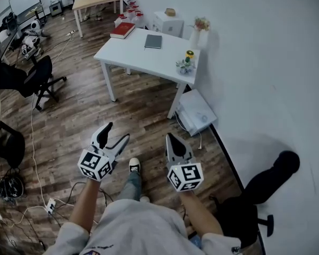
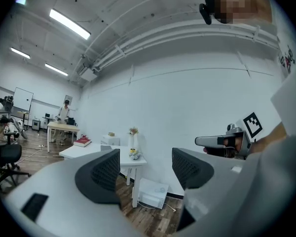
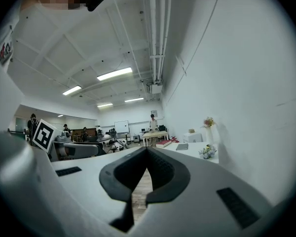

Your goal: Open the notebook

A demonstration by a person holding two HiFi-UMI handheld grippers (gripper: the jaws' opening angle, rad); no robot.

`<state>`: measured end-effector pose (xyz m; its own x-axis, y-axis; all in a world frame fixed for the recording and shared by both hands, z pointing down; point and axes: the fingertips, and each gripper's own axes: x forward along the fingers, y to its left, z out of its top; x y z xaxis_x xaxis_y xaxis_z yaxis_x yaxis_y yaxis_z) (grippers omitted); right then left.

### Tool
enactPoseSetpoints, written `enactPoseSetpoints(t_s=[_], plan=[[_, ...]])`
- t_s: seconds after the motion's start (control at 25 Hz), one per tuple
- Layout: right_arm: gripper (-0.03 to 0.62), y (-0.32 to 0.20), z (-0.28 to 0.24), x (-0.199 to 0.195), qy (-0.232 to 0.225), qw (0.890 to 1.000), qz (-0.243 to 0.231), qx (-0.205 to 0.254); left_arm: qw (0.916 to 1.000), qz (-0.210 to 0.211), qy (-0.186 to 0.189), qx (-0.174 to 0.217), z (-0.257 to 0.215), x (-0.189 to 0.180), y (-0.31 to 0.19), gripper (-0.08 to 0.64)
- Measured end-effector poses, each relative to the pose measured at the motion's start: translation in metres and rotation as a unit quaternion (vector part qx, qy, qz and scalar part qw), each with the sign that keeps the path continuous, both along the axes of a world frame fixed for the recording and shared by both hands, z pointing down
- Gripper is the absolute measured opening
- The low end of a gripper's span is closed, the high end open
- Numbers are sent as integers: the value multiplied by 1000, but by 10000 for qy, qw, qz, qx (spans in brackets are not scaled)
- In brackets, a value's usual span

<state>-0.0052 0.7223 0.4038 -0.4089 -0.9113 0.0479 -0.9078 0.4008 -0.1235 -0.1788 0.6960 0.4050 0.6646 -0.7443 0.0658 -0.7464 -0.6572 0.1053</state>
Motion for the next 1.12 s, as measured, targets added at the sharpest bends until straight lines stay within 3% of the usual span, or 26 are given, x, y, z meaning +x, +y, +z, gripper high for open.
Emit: enactPoseSetpoints(t_s=[0.4,0.64,1.12], plan=[[-8,-171,-15,4,148,9997,161,-108,9996,274,-69,-19,-5,13,-183,315],[-8,-285,-20,-1,139,9995,268,-97,9981,461,-397,93,-7,13,-292,310],[-6,-447,-10,7,121,9993,323,-152,9979,511,-404,-36,7,15,-450,302]])
